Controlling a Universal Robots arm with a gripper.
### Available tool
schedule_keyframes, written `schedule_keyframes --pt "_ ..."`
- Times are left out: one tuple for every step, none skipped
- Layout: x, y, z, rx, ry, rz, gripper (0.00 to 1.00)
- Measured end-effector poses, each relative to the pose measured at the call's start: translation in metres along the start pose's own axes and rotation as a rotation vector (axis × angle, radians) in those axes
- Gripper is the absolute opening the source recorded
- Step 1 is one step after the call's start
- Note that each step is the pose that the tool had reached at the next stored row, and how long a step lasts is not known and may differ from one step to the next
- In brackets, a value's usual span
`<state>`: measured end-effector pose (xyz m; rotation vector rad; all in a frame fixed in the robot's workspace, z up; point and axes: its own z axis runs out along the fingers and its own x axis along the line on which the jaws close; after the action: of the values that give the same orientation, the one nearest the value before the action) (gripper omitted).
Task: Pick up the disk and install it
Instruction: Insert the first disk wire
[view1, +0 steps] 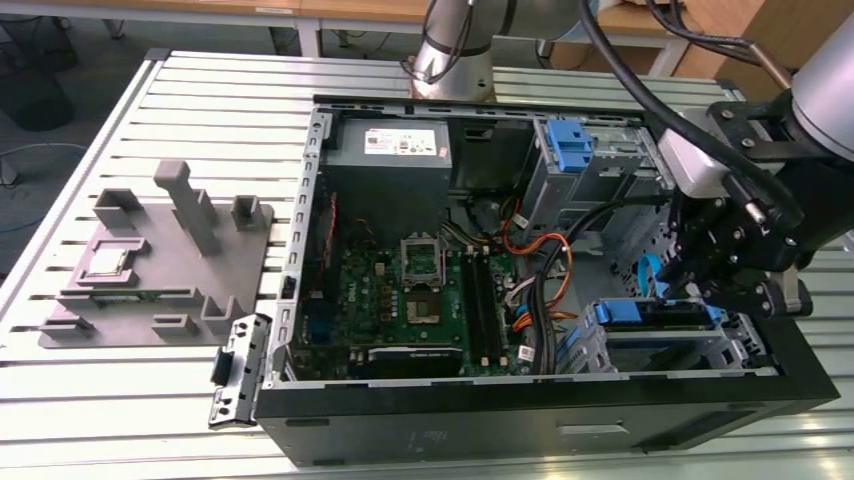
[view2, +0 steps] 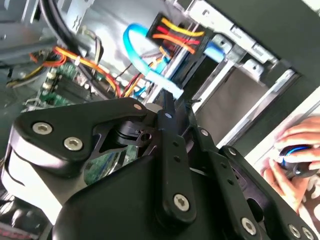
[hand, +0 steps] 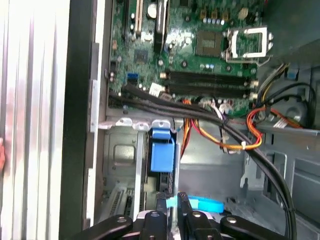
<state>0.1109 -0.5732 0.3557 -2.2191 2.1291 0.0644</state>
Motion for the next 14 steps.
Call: schedule_keyframes --pt "0.0000 0.0000 0.0000 -0.0059 -0.0002 0.000 0.24" --pt "0.0000 0.0000 0.0000 -0.0061 -0.0003 0.000 0.24" --pt "0.0000 0.0000 0.0000 -0.0061 -0.0004 0.001 0.24" --pt "0.0000 -0.0001 0.0000 -0.0061 -0.0004 0.001 0.24" --pt "0.0000 -0.0002 0.0001 -0.0055 -0.0001 0.010 0.24" --pt "0.0000 -0.0003 0.0005 -0.0044 -0.0001 0.025 0.24" --pt "0.0001 -0.0003 0.0009 -0.0030 0.0002 0.042 0.24" --pt "0.0001 -0.0003 0.0014 -0.0019 0.0004 0.057 0.24" --pt "0.0002 -0.0003 0.0019 -0.0009 0.0006 0.069 0.24" --pt "0.0002 -0.0004 0.0023 -0.0002 0.0008 0.079 0.24" --pt "0.0003 -0.0011 0.0025 0.0003 0.0009 0.086 0.24" --pt "0.0003 -0.0024 0.0027 0.0005 0.0008 0.089 0.24" --pt "0.0003 -0.0044 0.0028 0.0005 0.0009 0.090 0.24" --pt "0.0002 -0.0063 0.0028 0.0003 0.0010 0.091 0.24"
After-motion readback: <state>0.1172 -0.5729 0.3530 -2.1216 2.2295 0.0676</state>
